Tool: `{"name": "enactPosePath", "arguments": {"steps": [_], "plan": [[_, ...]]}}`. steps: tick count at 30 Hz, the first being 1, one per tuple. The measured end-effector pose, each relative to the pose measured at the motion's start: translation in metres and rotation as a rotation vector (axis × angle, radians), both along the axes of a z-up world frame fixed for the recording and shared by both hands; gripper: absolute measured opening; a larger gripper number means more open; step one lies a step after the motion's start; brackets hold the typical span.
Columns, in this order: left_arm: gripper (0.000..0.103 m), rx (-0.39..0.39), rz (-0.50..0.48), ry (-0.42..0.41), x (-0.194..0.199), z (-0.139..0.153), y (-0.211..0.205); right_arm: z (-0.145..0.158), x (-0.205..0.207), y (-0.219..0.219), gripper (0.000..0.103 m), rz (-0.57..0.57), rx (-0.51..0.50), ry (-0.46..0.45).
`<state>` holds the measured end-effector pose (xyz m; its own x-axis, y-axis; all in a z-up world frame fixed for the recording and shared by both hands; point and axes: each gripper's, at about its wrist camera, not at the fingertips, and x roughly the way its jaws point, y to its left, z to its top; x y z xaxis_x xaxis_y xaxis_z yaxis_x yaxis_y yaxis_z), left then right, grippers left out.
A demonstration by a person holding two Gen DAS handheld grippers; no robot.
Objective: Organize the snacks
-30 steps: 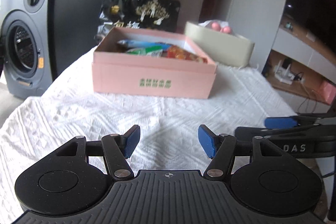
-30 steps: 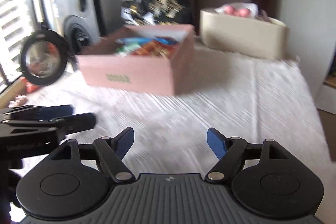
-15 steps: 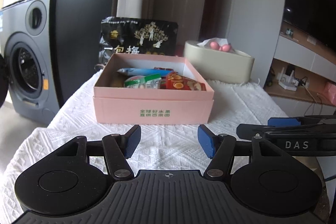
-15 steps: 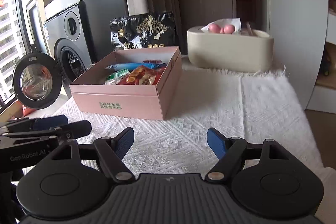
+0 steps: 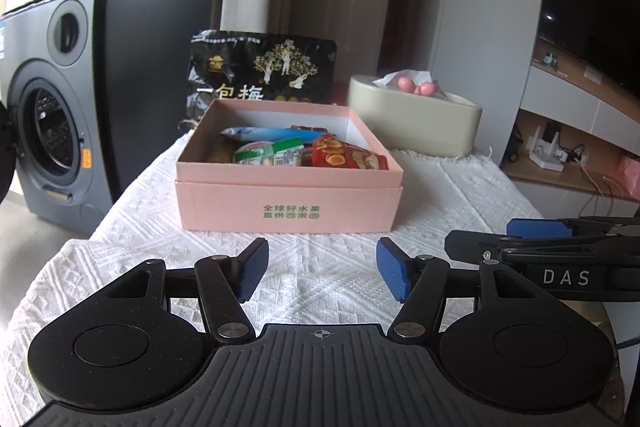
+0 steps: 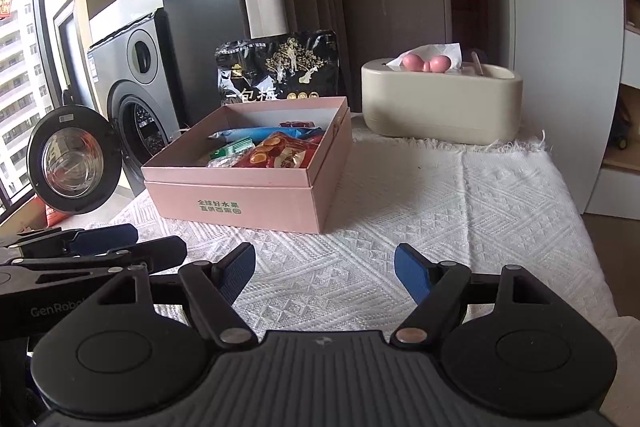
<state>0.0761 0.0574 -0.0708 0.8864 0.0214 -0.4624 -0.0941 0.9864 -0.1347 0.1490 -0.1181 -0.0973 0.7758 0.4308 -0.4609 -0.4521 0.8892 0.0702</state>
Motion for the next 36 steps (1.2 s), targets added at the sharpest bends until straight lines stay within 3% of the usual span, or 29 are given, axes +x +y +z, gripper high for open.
{"name": "enactPosePath", "arguments": {"steps": [36], "plan": [[0.065,-0.012,0.001,0.008,-0.0022,-0.0004,0.0005,-0.0026,-0.0003,0.0008,0.077,0.010,-0.004,0.017]]}}
